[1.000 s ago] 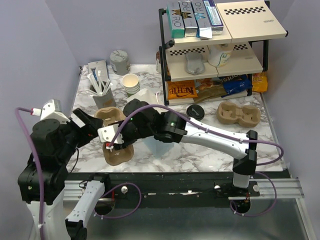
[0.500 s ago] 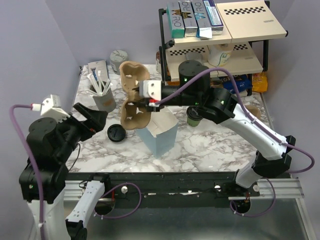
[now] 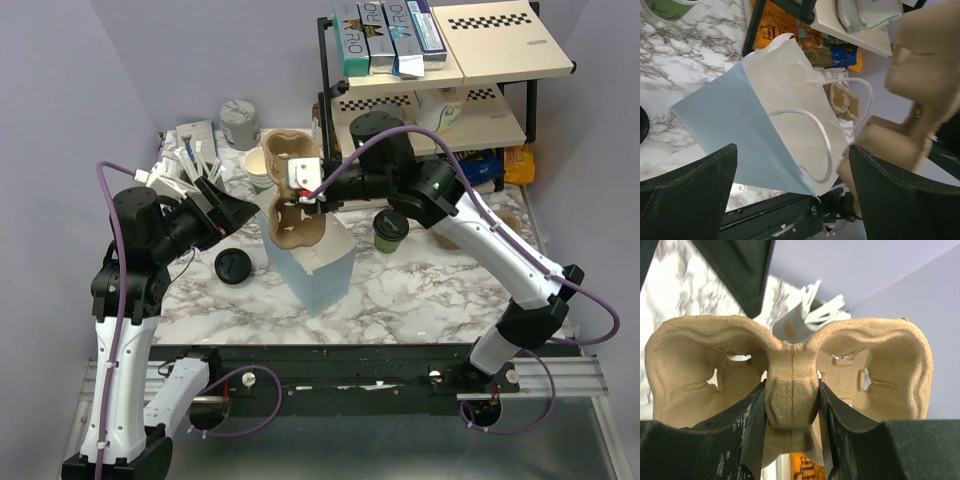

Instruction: Pack the takeout coffee

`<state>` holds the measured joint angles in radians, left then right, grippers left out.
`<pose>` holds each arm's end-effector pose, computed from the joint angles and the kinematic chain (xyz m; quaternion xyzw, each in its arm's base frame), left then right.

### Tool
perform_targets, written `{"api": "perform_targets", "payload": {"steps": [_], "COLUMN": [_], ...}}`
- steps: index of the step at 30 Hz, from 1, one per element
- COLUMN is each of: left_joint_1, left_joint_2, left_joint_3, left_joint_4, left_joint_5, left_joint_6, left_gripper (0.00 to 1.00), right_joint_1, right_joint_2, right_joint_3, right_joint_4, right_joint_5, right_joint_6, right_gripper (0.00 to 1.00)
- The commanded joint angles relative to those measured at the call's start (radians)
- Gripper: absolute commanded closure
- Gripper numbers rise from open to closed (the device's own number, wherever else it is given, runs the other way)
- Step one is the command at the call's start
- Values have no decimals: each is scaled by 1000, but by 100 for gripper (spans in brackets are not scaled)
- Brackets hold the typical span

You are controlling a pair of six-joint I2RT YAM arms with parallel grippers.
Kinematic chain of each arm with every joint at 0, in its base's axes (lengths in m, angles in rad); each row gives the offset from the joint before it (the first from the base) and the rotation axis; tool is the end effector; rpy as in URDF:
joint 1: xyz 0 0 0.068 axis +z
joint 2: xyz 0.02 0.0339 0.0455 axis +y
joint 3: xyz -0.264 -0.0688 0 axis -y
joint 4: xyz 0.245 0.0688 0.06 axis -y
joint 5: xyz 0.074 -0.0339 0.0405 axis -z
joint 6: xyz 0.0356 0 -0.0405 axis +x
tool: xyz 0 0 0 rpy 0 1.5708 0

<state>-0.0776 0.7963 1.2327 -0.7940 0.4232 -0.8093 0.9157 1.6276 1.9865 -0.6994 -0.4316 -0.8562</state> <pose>0.1302 -0.0248 0.4229 -0.1756 0.7929 -0.3950 0.4294 0.1975 0.2815 0.4838 -0.6960 0.4089 0.1916 0.5582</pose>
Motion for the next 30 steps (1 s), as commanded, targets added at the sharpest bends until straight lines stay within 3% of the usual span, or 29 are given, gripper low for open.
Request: {"api": "perform_targets", "payload": {"steps": [1,6,8,13,21,25,30], "left_joint_1": [-14,-141,-194,-254,-254,-254,-254], "left_joint_2": [12,78,107,139,123,115,72], "left_joint_3": [-19,-22,-9,31,25,33,47], "left_joint_4": [107,116,101,26,-24,-43,-103], "left_joint_5": [89,8,-55,-173,-241,-267,-320], "left_joint_6": [-27,-24,-7,12,24,29,33], "left_gripper": [1,2,8,41,67,85,92], "right_joint_1": [-17,-17,-15,-17,-17,-15,-15], "right_joint_2": [44,64,64,46,15,14,15], "right_joint_3": [20,44,41,3,-71,-92,-98], "right_joint_4": [-153,-222,-241,-304,-341,-327,-278], "right_joint_5": [22,33,28,16,-13,-36,-18], "right_joint_6": [-140,-211,-230,-282,-310,-296,-259], "right_gripper": [54,54,54,54,54,54,54]}}
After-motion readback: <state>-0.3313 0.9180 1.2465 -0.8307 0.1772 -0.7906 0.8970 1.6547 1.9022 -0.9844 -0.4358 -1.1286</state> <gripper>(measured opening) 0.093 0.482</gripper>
